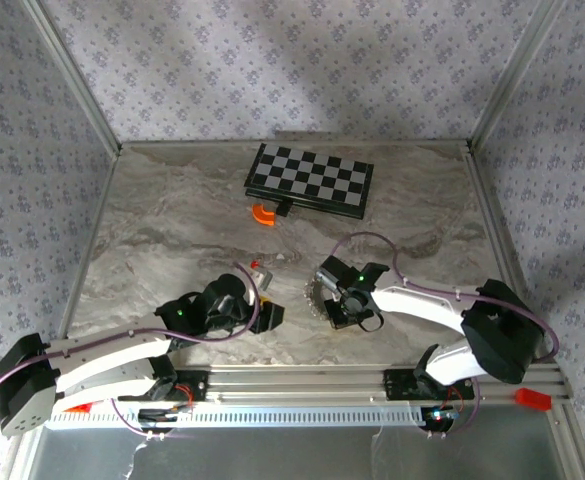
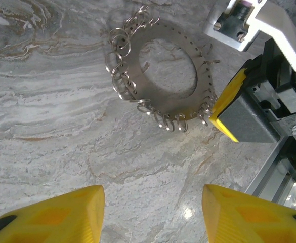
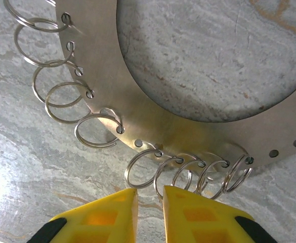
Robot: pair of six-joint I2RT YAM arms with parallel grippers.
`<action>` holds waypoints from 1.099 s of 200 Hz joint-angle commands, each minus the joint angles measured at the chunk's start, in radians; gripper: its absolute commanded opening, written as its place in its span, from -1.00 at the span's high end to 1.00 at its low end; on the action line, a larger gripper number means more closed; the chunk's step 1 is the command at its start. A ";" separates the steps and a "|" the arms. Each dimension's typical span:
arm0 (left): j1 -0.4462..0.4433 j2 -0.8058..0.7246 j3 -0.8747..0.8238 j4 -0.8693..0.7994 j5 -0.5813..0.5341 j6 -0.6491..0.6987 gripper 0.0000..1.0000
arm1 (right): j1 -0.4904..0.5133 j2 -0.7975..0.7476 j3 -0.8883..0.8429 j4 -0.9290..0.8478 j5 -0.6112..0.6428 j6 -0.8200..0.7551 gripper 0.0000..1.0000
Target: Put the keys on the keyring
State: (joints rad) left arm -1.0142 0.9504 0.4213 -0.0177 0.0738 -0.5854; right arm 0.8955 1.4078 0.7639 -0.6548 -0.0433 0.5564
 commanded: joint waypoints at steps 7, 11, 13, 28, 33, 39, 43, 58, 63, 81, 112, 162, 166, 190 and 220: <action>0.009 -0.014 -0.009 0.018 0.003 0.007 -0.06 | 0.003 0.013 0.018 -0.014 0.026 -0.012 0.54; 0.008 -0.014 -0.011 0.017 0.003 0.006 -0.06 | 0.003 0.014 0.017 -0.014 0.027 -0.012 0.54; 0.008 -0.015 -0.010 0.018 0.002 0.006 -0.06 | 0.003 0.016 0.019 -0.014 0.028 -0.012 0.54; 0.009 -0.017 -0.013 0.018 0.001 0.006 -0.06 | 0.003 0.020 0.021 -0.013 0.030 -0.012 0.53; 0.010 -0.018 -0.013 0.018 0.002 0.004 -0.06 | 0.003 0.022 0.020 -0.015 0.032 -0.013 0.52; 0.009 -0.019 -0.014 0.019 0.001 0.004 -0.06 | 0.003 0.022 0.022 -0.015 0.033 -0.013 0.52; 0.010 -0.019 -0.015 0.019 0.002 0.004 -0.06 | 0.003 0.023 0.022 -0.013 0.034 -0.013 0.51; 0.011 -0.020 -0.018 0.021 0.001 0.004 -0.06 | 0.003 0.027 0.022 -0.011 0.037 -0.013 0.51; 0.011 -0.021 -0.018 0.020 0.002 0.004 -0.06 | 0.003 0.028 0.024 -0.011 0.038 -0.013 0.51; 0.013 -0.025 -0.019 0.019 0.001 0.003 -0.06 | 0.006 0.035 0.028 -0.016 0.046 -0.014 0.50; 0.014 -0.030 -0.025 0.024 0.001 -0.001 -0.06 | 0.021 0.043 0.043 -0.026 0.063 -0.011 0.50; 0.016 -0.045 -0.033 0.024 0.001 -0.005 -0.06 | 0.045 0.074 0.072 -0.059 0.112 -0.006 0.51; 0.016 -0.047 -0.033 0.024 0.000 -0.005 -0.06 | 0.048 0.074 0.075 -0.064 0.120 -0.004 0.51; 0.016 -0.059 -0.036 0.020 -0.002 -0.005 -0.06 | 0.061 0.076 0.092 -0.091 0.157 0.004 0.51; 0.017 -0.066 -0.044 0.021 -0.005 -0.008 -0.05 | 0.068 0.086 0.092 -0.100 0.171 0.007 0.53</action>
State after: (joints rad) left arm -1.0012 0.9009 0.3885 -0.0067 0.0731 -0.5869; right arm 0.9550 1.4757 0.8333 -0.7055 0.0811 0.5537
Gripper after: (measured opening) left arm 0.527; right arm 0.240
